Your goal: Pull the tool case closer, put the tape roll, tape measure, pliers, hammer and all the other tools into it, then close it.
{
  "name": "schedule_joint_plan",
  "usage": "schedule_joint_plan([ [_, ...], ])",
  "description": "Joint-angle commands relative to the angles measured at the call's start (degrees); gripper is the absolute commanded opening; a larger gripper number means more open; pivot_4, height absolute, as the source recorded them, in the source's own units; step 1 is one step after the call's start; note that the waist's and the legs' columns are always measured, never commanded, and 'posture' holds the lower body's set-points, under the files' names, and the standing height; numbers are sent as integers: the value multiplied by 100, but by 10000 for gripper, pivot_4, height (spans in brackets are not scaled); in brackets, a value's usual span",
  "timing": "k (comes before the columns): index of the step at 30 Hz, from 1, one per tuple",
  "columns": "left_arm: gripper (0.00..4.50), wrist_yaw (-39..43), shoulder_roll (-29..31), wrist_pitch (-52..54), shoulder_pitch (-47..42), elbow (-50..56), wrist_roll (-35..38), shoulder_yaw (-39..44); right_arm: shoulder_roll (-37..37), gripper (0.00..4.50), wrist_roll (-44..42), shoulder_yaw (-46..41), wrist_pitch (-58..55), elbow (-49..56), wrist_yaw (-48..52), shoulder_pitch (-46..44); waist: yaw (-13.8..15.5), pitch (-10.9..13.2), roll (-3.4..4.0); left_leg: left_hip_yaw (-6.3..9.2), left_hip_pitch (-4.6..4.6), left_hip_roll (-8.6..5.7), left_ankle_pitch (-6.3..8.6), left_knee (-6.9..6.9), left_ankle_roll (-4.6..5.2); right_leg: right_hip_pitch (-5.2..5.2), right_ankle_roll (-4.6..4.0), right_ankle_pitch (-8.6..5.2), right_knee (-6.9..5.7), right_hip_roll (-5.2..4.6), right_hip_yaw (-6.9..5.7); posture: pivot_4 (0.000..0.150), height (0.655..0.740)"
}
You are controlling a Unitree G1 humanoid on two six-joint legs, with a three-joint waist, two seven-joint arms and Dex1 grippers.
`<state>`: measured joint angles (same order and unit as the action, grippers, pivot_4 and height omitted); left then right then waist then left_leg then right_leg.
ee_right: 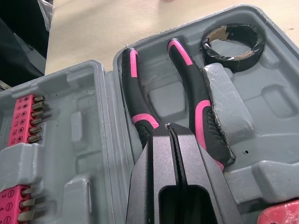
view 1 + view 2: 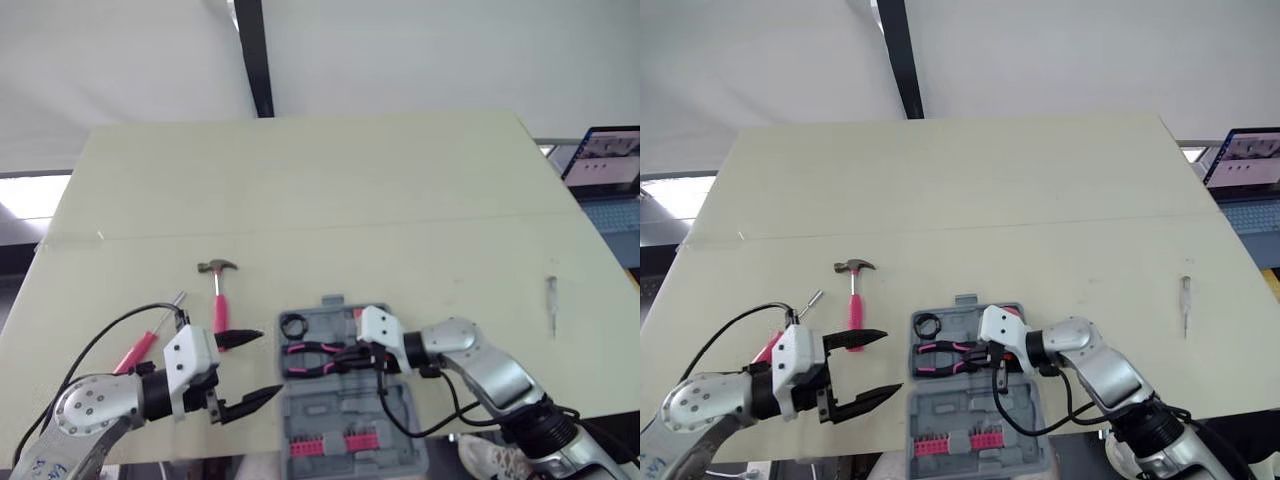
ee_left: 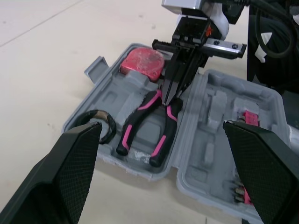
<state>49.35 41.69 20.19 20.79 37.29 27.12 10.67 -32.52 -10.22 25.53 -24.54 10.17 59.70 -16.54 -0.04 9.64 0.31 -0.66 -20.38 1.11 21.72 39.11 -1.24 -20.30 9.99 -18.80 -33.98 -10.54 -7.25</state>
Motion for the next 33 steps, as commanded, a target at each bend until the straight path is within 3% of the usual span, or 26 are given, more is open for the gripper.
schedule_joint_plan([
  [1,45000,226,88,-247,82,-79,-3,152,-73,408,210,237,-49,-288,57,208,3,-2,-2,0,0,0,0,0,0,1,0,0,0,0,0,1500,7400],
  [9,45000,400,156,-378,7,-250,-38,87,-273,408,445,362,275,-496,111,290,10,-16,-7,1,6,0,0,-1,0,7,0,0,1,0,-1,1500,7400],
  [33,45000,28,195,544,-764,200,259,-50,-316,408,1317,858,872,-1333,37,130,41,-112,-23,20,91,0,4,-24,-3,108,-4,-2,27,0,-16,1500,7400],
])
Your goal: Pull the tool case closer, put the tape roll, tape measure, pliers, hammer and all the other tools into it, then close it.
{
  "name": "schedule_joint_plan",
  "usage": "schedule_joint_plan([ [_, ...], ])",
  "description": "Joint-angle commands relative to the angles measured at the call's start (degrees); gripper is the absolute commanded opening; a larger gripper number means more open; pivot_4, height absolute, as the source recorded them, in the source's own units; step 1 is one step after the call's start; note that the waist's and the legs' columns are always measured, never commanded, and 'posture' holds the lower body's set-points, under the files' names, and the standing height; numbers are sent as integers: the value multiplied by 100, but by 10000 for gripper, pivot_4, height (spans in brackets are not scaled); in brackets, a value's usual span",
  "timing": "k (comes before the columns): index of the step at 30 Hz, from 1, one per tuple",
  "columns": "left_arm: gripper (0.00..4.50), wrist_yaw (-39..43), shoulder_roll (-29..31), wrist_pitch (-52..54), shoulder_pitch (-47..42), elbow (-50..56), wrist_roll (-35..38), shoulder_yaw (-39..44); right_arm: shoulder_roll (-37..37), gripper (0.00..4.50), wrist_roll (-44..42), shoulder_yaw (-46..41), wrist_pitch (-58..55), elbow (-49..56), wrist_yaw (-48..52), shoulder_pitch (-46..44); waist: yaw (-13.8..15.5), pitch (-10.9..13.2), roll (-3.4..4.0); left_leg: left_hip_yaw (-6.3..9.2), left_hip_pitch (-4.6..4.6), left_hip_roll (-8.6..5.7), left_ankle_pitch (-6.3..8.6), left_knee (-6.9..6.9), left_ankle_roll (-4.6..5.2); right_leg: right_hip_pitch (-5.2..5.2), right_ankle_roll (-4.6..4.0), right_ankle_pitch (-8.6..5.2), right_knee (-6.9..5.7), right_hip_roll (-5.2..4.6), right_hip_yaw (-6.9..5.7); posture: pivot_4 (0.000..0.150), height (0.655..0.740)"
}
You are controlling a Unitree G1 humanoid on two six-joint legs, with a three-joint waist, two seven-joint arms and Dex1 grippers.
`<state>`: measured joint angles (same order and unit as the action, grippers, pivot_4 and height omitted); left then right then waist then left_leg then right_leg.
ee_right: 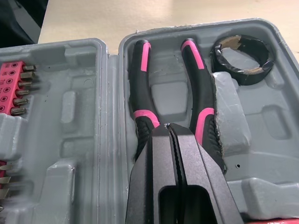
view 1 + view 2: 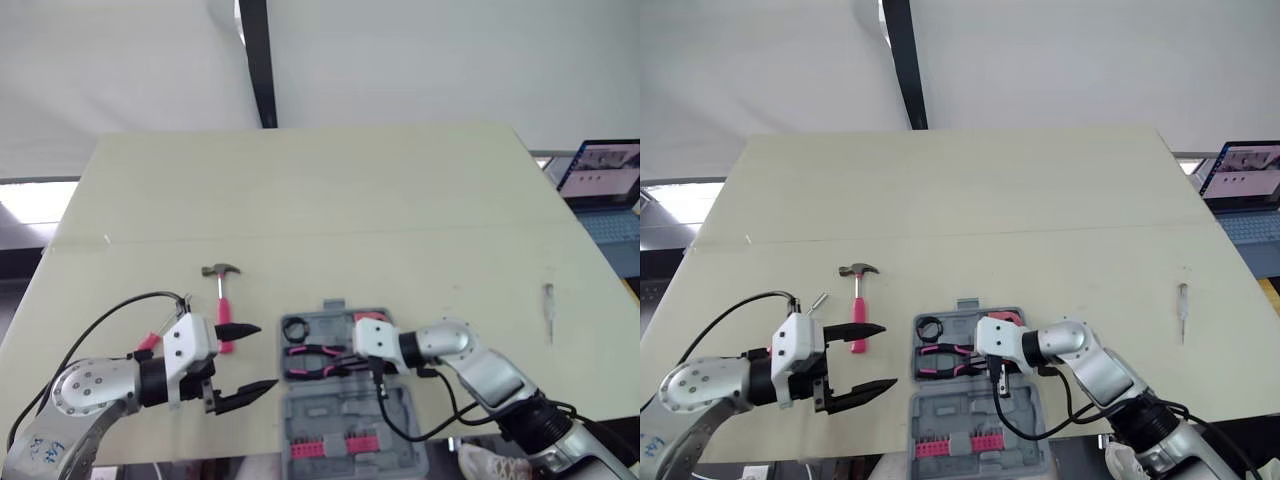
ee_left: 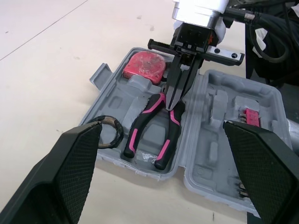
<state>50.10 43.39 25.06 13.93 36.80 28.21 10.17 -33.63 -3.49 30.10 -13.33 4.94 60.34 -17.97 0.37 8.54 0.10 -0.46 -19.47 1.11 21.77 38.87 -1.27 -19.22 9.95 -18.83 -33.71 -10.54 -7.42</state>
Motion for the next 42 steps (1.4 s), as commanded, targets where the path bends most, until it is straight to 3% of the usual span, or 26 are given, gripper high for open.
schedule_joint_plan([
  [1,45000,-57,26,79,-93,261,152,1,-211,408,671,418,-243,-835,-26,264,-2,-6,-4,-1,2,0,1,0,0,1,0,0,0,0,0,1500,7400],
  [10,45000,-97,13,171,-167,307,196,-2,-133,408,642,445,-245,-863,-30,189,-6,-26,-2,2,26,2,2,-10,-1,32,-1,-1,21,2,-4,1500,7400],
  [15,45000,-111,-93,164,-103,279,275,-3,-134,408,77,-35,-712,-373,54,127,0,-22,3,2,25,2,2,-9,-2,32,-1,-1,22,2,-3,1500,7400],
  [21,45000,-9,-244,-302,285,36,61,68,-520,408,-1437,-1472,-2221,1096,132,34,101,52,60,-1,-4,1,17,17,9,21,-1,0,26,2,0,1500,7400],
  [24,45000,19,-334,-655,339,-300,-186,-6,-1024,408,-1710,-2081,-2521,1430,158,218,102,60,68,-2,-64,3,14,32,5,-44,0,0,12,3,-1,1500,7400],
  [27,45000,43,-346,-794,321,-634,-362,-143,-1472,408,-1763,-2534,-2545,1469,144,589,105,63,65,-4,-67,4,15,27,5,-49,0,0,13,5,-5,1500,7400],
  [30,45000,97,-418,-1002,283,-889,-391,-151,-1900,8359,-1899,-3097,-2565,1502,223,1111,119,70,58,-8,-71,1,17,28,9,-49,4,2,17,3,-5,1500,7400],
  [37,45000,81,-478,-1351,412,-1180,-513,-99,-2273,43088,-2266,-4018,-2632,1563,250,1913,97,78,54,-16,-66,7,16,29,8,-49,5,2,15,5,-3,1500,7400],
  [42,45000,-29,-631,-1568,716,-1179,-610,-131,-2328,44176,-2312,-4424,-2642,1394,205,2256,106,80,50,-16,-69,6,16,29,10,-48,5,3,18,4,-3,1500,7400],
])
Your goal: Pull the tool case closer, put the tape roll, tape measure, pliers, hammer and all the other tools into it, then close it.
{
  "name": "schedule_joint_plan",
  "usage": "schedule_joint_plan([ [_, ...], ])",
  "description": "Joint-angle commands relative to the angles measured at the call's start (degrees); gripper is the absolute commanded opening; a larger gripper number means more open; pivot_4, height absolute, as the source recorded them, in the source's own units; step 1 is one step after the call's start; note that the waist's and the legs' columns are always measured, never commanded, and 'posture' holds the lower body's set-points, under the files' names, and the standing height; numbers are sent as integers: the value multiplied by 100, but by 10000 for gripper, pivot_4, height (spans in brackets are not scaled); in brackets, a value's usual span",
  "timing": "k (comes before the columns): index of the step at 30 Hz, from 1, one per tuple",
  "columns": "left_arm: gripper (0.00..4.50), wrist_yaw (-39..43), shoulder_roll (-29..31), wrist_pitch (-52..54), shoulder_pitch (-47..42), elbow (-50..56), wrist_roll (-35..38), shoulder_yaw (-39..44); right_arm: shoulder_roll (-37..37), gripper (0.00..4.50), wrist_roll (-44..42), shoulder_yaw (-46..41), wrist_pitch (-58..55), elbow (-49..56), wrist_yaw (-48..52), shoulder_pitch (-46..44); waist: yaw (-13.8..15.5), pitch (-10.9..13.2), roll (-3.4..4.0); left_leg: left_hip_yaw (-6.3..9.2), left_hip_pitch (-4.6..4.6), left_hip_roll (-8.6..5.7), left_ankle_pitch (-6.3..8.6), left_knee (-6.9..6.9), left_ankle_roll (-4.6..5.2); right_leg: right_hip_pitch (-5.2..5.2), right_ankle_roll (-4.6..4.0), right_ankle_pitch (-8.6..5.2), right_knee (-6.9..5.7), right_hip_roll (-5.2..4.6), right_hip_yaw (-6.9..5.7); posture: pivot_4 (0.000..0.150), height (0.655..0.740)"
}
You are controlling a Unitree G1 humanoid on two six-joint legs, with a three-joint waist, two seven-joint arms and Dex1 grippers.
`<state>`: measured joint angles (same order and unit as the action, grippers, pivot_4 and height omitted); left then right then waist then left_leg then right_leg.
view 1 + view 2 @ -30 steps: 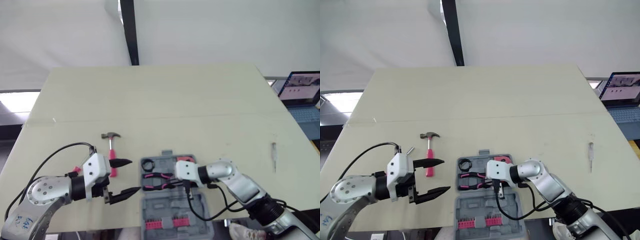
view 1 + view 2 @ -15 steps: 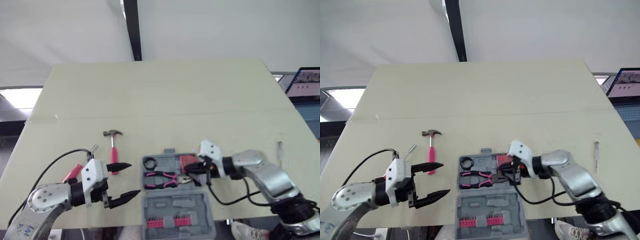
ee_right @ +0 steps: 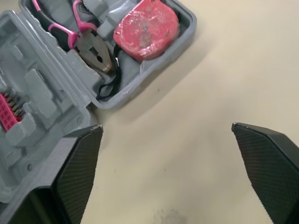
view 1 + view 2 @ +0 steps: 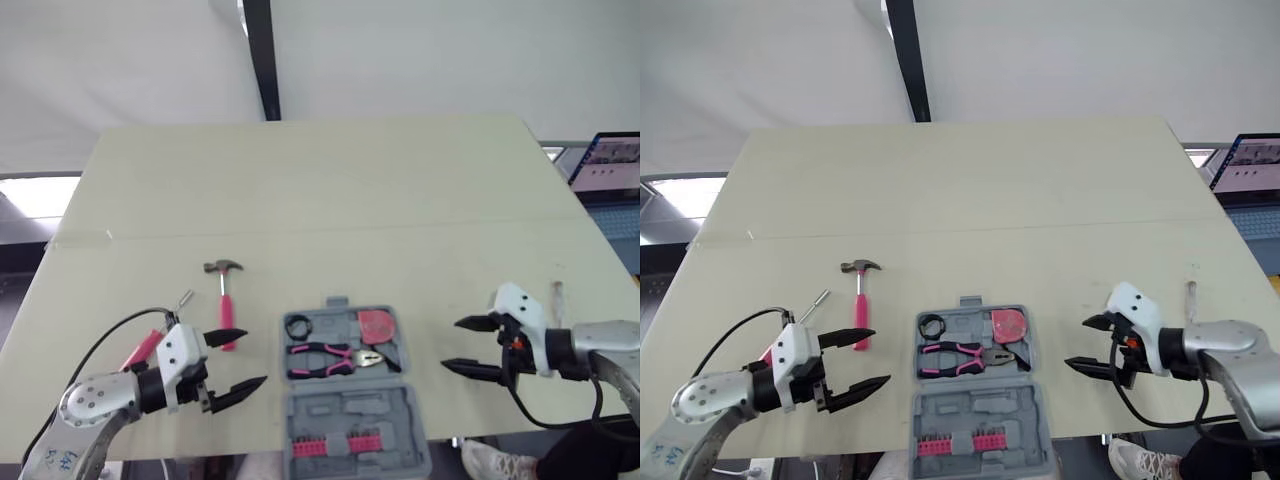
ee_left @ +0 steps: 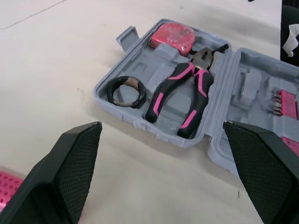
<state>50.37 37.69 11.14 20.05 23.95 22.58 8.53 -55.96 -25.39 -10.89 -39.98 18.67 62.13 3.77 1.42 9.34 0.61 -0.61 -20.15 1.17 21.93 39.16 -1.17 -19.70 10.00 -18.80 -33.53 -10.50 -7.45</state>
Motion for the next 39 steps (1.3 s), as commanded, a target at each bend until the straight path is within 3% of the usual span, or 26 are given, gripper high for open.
schedule_joint_plan([
  [1,45000,-105,-94,-208,118,115,-85,43,-93,44176,-124,-386,6,-11,9,134,2,0,0,0,0,0,0,1,0,0,0,0,-1,0,0,1500,7400],
  [8,45000,-232,-113,-210,298,130,-174,43,-275,44176,-2,-220,-74,-299,57,243,7,0,-1,2,3,1,-1,3,-1,4,0,0,-1,0,0,1500,7400],
  [9,42384,-273,-123,-213,301,122,-219,29,-296,41908,91,-87,-8,-377,59,190,4,0,-1,1,3,1,-1,2,-1,3,0,0,-1,0,0,1500,7400],
  [16,15691,-312,-80,-30,225,224,-372,-197,-216,14576,405,657,209,-657,27,-323,-3,1,0,1,2,1,-1,2,-2,2,0,0,-1,0,0,1500,7400],
  [19,640,-278,4,20,119,187,-524,-371,-169,146,564,1034,295,-726,52,-568,10,1,0,3,2,1,-1,2,-2,3,0,0,0,0,-1,1500,7400],
  [28,225,-333,90,295,-324,180,-1014,-1075,-123,23,983,1801,464,-703,65,-797,1,1,1,4,1,1,-2,4,-3,2,0,0,-2,1,-3,1500,7400],
  [39,225,-377,196,950,-777,419,-1146,-1526,165,23,845,2100,152,-78,-14,-676,10,1,1,7,0,1,-2,4,-3,2,0,0,-2,0,-3,1500,7400],
])
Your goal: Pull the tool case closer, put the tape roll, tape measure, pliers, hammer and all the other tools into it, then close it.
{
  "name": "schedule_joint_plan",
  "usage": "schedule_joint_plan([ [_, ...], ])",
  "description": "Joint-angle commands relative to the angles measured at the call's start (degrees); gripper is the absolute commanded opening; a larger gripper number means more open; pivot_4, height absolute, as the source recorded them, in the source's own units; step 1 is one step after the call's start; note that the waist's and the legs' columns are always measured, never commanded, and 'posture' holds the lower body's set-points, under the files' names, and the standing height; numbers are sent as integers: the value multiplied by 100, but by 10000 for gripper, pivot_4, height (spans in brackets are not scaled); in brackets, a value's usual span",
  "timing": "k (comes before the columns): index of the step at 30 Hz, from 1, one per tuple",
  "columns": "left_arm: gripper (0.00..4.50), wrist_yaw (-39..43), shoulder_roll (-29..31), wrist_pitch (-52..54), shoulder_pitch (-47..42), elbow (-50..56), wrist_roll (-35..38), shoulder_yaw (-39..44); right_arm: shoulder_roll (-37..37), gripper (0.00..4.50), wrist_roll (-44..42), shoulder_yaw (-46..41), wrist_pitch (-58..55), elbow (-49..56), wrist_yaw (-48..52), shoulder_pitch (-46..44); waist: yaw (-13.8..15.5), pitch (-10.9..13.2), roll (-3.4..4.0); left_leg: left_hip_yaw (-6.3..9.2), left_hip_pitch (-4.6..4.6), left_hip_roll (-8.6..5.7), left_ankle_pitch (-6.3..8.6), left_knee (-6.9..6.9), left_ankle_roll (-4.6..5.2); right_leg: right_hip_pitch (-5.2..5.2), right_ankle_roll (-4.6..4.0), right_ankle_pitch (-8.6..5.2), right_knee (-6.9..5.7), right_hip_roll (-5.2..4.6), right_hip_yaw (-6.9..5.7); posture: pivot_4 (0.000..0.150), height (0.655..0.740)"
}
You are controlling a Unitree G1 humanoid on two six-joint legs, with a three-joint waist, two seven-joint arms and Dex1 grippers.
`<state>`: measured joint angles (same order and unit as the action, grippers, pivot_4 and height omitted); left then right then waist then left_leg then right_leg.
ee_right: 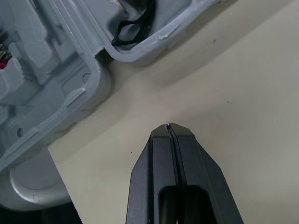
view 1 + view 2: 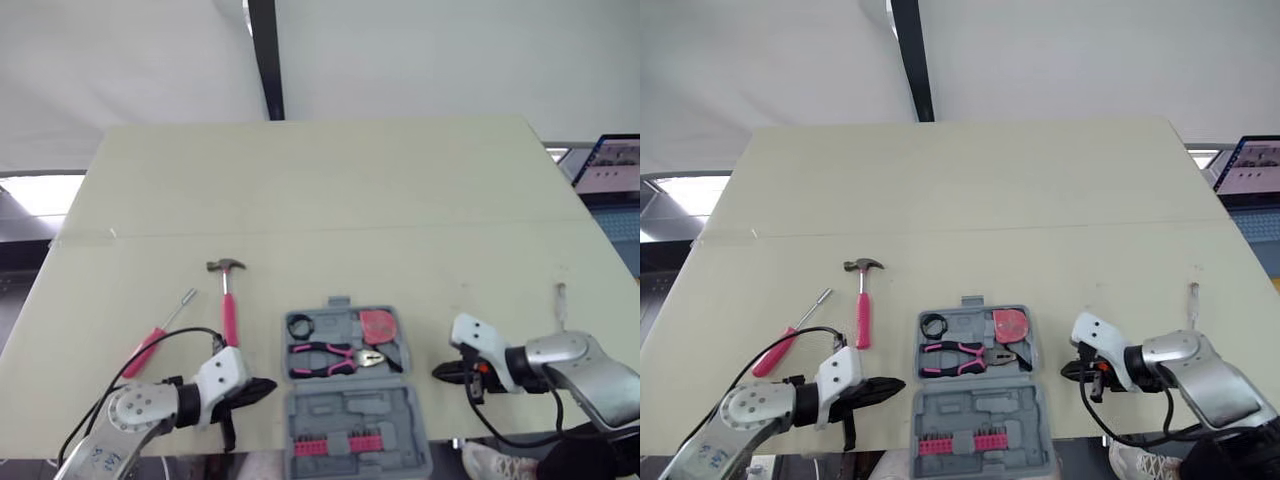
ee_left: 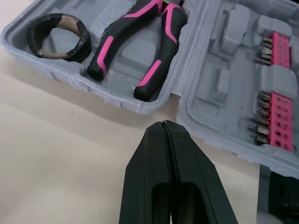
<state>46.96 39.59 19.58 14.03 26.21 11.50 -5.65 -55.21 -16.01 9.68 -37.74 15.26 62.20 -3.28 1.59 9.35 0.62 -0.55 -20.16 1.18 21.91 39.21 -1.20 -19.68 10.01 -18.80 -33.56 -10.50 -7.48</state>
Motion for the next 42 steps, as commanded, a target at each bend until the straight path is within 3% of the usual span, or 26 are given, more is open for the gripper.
schedule_joint_plan([
  [1,225,-52,-12,147,-266,170,-77,-169,124,23,-93,62,-93,292,-37,18,-8,0,1,0,1,0,0,0,0,0,0,0,-1,0,0,1500,7400],
  [8,225,-70,-132,354,-668,93,-145,-559,363,23,-170,186,-352,685,-158,-25,-13,0,1,0,0,0,0,0,0,-3,0,0,-4,0,0,1500,7400],
  [22,225,-17,58,324,-289,253,-13,-380,352,23,-121,160,-339,862,-336,244,-12,0,0,0,0,0,0,0,0,-3,0,0,-3,0,1,1500,7400],
  [31,225,-43,129,52,-73,-26,-63,-235,422,23,-109,203,-332,884,-458,271,-3,0,0,0,0,-1,0,0,0,-2,0,0,-2,0,1,1500,7400],
  [42,225,5,-96,-277,-507,-643,-398,-740,474,23,-172,225,-438,1053,-534,219,-10,0,0,-1,0,-1,0,1,0,-3,0,0,-7,0,1,1500,7400],
])
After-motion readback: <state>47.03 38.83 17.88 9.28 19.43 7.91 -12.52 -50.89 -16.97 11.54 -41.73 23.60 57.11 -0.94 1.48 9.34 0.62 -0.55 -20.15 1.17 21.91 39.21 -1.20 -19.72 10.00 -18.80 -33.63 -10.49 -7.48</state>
